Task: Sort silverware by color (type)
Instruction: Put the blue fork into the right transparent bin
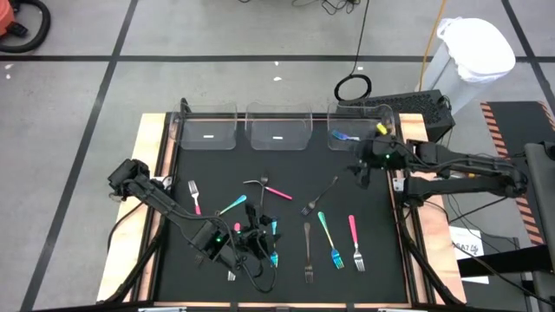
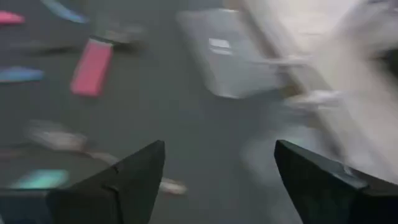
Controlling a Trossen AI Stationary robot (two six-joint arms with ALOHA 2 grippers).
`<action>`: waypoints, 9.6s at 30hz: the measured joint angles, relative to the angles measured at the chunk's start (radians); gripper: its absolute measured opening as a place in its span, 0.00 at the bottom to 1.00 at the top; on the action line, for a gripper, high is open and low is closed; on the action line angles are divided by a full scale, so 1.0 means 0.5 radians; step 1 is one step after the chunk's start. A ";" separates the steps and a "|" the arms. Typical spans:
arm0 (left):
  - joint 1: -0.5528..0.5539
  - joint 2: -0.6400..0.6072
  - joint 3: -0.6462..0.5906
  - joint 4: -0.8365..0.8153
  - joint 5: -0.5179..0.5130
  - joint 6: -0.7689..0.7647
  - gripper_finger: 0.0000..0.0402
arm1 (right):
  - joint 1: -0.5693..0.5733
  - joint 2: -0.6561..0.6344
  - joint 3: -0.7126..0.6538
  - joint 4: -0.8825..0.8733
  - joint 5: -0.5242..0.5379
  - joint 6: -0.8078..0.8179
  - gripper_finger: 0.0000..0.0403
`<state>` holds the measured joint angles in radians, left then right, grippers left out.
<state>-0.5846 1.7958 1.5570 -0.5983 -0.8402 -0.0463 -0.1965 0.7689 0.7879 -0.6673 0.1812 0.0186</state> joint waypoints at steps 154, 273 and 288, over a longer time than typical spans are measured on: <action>-0.085 0.310 -0.050 0.872 0.727 0.864 0.58 | 1.584 1.676 0.596 0.445 -0.268 -0.270 0.03; -0.388 0.159 -0.050 1.686 0.452 1.570 0.01 | 2.295 1.084 0.598 0.841 1.575 -0.773 0.44; -0.262 0.166 -0.050 1.582 0.444 1.322 0.01 | 2.295 1.085 0.598 0.787 1.567 -0.795 0.19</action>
<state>-0.7156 1.8786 1.5322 0.1928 -0.6182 0.6148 0.9512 1.3113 1.0870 -0.2737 0.9646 -0.3790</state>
